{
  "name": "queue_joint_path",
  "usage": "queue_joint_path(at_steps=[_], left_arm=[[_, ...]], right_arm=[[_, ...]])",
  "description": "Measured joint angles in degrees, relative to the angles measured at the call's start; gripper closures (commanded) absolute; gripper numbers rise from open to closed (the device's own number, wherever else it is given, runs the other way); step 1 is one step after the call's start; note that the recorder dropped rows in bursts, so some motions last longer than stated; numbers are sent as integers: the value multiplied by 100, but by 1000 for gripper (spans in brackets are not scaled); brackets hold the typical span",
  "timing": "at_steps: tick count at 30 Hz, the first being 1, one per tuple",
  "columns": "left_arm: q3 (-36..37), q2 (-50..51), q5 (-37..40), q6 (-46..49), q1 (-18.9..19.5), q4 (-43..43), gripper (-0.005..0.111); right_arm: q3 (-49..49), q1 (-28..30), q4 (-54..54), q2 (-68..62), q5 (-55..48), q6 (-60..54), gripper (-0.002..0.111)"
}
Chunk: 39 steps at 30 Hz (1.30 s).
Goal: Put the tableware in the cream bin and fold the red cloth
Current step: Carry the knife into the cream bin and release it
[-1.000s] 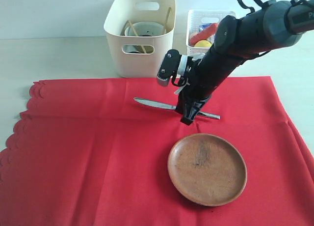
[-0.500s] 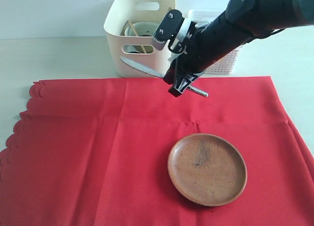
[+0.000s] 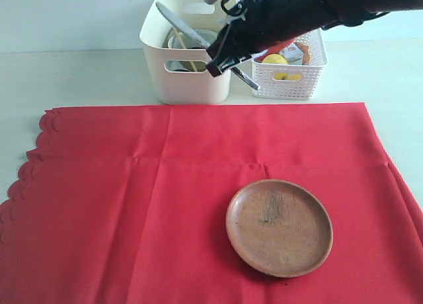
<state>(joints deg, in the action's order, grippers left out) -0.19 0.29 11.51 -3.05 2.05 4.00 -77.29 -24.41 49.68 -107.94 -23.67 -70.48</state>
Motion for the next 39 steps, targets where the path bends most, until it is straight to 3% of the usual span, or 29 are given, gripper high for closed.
queue_joint_path(at_steps=[28,39], left_arm=[[0,0,0,0,0,0,107],[0,0,0,0,0,0,107]], right_arm=[[-2463,0,685,-1660,1171,22,108],[-2666,0,710,-1918,1814,22,108]])
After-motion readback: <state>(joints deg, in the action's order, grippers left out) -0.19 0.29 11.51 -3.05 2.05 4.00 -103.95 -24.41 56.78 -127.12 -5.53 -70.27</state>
